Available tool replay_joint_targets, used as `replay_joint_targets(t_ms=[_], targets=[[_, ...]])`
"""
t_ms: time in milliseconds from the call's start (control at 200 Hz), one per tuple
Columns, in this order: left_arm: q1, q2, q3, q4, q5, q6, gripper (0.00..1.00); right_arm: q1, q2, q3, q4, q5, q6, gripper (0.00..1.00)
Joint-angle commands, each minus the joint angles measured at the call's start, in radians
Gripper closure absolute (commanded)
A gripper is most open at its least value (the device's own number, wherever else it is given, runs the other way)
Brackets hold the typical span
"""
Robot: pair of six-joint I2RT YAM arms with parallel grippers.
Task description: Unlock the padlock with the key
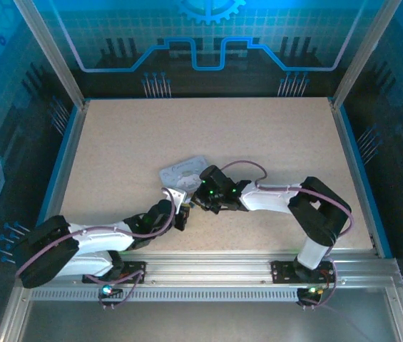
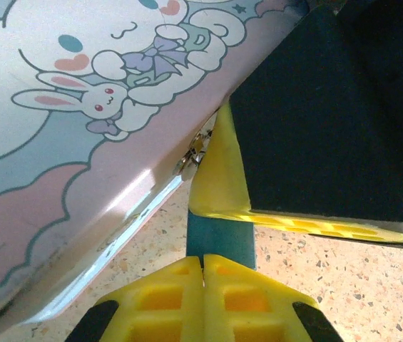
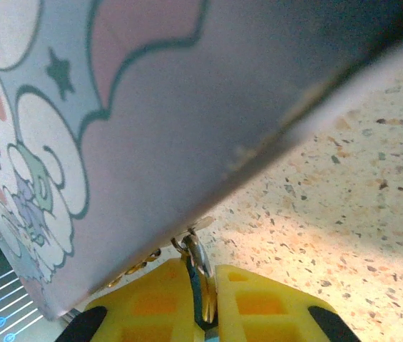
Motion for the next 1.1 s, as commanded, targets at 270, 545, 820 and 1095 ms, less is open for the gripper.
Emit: replay_joint_targets(t_ms=[270,545,820,1095], targets=[[-0.036,-0.068,0.031,-0.014,0.126,0.118,1.0,-0.026,-0.033,0.06,-0.063,-0.03,-0.039,1.0],[-0.045,-0.069,0.088,-0.096,0.167,0.205,1.0,-0.037,-0.018,0.083,-0.083,-0.061,-0.045,1.0],[-0.067,-0.068,0.127,-0.164,0.165,0.295,1.0,-0.07,-0.009,0.093,-0.08,-0.114,-0.044,1.0],[-0.107,-0.033,0.171,-0.222,0.146,0.386,1.0,-0.098,-0.008,0.118,-0.121,-0.157,-0.069,1.0]])
